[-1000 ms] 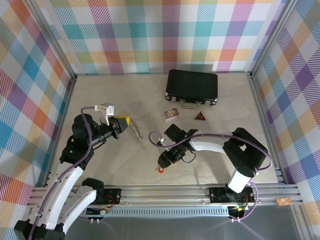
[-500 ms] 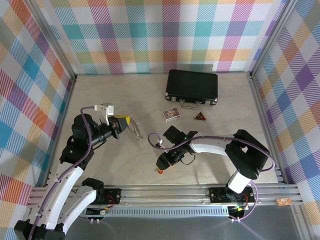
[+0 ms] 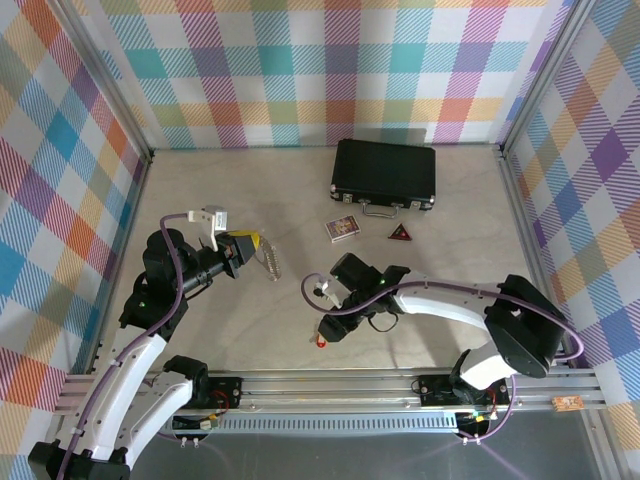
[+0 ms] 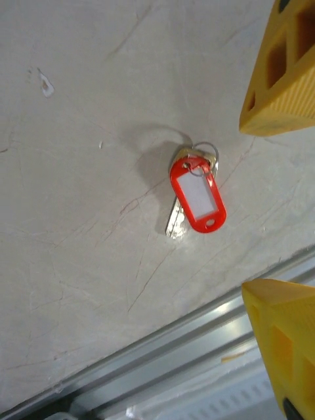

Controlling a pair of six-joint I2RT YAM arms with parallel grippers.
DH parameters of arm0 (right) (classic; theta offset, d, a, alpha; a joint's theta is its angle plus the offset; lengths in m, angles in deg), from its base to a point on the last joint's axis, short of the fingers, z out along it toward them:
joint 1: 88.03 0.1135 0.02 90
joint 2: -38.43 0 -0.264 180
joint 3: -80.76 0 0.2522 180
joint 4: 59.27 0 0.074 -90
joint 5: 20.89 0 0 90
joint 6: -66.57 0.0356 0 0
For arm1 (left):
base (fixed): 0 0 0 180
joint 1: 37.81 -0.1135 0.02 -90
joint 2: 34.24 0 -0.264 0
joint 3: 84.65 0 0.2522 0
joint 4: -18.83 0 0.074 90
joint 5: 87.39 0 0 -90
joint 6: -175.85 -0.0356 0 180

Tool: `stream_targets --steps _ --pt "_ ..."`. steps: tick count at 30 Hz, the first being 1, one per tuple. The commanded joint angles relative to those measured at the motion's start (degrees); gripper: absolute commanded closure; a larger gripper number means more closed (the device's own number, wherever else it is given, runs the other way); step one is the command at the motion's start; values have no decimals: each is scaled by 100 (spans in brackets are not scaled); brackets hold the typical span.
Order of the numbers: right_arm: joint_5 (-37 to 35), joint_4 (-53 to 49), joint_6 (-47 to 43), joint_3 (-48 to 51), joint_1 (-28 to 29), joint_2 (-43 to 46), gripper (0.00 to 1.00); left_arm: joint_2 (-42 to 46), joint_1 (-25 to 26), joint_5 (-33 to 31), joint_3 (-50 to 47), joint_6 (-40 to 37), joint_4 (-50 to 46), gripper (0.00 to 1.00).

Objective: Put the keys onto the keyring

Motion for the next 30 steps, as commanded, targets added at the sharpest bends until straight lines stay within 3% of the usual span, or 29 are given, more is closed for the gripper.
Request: stream_targets --steps 1,7,22,26,30 --pt "-277 113 -851 278 59 231 40 94 -105 142 -42 70 244 100" --pt "-294 425 -1659 322 59 126 40 78 -99 164 -28 80 266 100" --pt "-547 1632 -2693 819 265 -373 44 108 -103 109 -50 136 320 100" --pt "-573 1741 -2853 769 314 -692 50 116 -103 155 -39 135 330 100" --pt "-607 1690 -2960 667 307 -789 65 178 -105 155 -69 133 335 100"
